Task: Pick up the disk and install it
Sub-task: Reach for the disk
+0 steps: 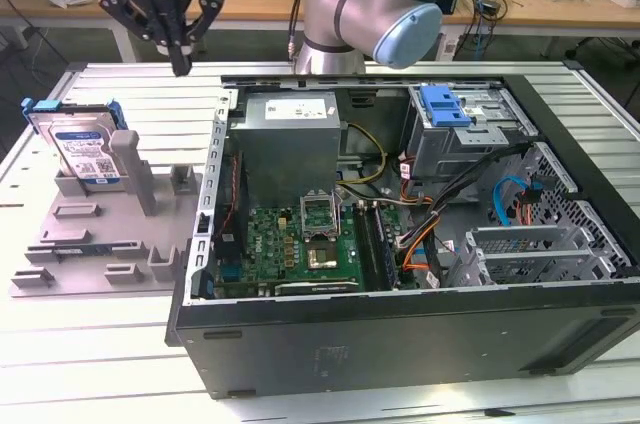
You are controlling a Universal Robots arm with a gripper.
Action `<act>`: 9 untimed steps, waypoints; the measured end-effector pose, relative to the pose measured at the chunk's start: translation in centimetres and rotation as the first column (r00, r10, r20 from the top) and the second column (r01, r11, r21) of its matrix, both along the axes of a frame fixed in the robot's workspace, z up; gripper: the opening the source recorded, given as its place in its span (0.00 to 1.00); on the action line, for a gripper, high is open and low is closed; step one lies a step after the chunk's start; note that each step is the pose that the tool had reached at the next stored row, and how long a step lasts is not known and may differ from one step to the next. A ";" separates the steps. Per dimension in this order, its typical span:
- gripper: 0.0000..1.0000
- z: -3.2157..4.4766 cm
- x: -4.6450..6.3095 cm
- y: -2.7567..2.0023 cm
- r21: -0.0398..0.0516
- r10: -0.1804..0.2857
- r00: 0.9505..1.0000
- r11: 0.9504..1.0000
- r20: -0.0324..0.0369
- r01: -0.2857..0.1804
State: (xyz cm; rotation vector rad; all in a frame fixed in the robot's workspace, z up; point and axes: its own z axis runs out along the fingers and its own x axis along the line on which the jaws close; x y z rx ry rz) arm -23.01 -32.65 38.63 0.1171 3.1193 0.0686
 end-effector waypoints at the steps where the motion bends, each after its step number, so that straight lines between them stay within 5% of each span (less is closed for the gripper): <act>1: 0.11 -0.03 -0.3 0.12 0.000 0.000 1.000 1.000 0.000 0.000; 9: 0.11 -0.39 -4.7 1.63 0.000 0.000 1.000 1.000 0.000 0.000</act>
